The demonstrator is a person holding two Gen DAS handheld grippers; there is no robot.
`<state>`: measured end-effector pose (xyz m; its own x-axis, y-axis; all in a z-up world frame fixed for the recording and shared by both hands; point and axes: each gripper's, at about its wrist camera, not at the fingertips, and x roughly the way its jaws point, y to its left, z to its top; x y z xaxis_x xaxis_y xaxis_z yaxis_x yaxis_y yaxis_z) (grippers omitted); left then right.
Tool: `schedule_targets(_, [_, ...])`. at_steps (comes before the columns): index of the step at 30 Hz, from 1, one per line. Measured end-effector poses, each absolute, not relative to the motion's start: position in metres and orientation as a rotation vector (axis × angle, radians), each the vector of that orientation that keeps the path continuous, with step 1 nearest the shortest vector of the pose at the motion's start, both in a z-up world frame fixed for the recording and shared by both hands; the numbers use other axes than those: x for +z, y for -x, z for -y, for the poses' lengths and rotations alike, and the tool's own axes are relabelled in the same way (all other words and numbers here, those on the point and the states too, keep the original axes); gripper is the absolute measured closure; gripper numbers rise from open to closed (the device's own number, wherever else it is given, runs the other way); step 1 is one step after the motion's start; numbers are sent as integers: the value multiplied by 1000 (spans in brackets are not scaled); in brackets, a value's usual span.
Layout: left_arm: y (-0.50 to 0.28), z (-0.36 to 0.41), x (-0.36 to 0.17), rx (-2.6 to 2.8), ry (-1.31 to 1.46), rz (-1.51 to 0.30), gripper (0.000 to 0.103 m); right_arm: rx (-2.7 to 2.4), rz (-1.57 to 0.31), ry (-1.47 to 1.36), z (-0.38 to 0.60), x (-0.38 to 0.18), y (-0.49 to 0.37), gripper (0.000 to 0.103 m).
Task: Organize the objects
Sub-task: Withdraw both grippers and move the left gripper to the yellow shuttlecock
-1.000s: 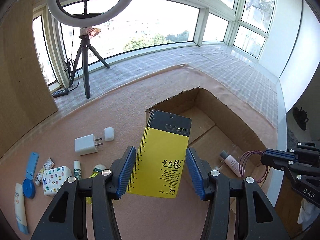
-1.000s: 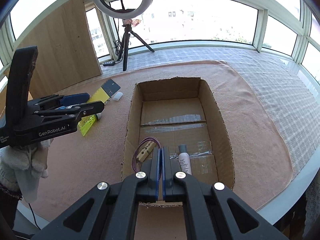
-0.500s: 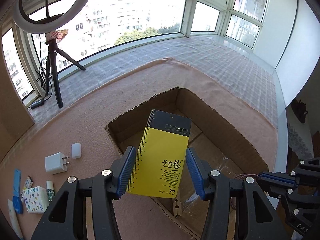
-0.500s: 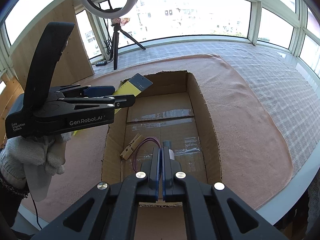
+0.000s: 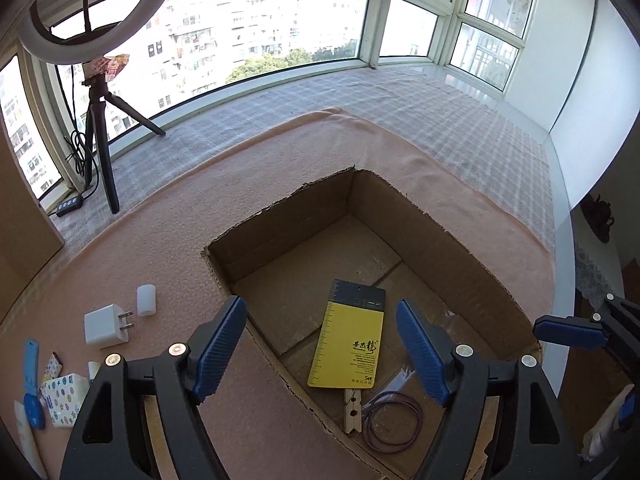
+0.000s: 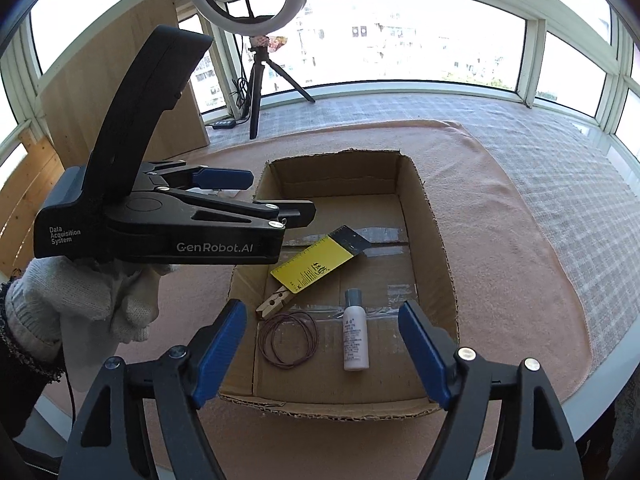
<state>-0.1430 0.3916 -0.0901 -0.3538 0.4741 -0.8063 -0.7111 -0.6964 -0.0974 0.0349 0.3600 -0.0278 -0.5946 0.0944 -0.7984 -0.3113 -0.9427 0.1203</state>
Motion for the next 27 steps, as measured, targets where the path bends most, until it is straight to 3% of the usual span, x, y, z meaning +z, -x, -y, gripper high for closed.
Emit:
schedule_targets(11, [144,-352,-82,2126,1113,-325,23,2588,-428,1273,-359,-28,-28,28])
schedule_targets(22, [152,-247,-81,2263,1171,-226,23,2671,-556,1267,-341,-20,7,28])
schedule_targets(27, [150,-193,-90,2330,1224,-159,23,2730,-467,1279,-320,-13,37,28])
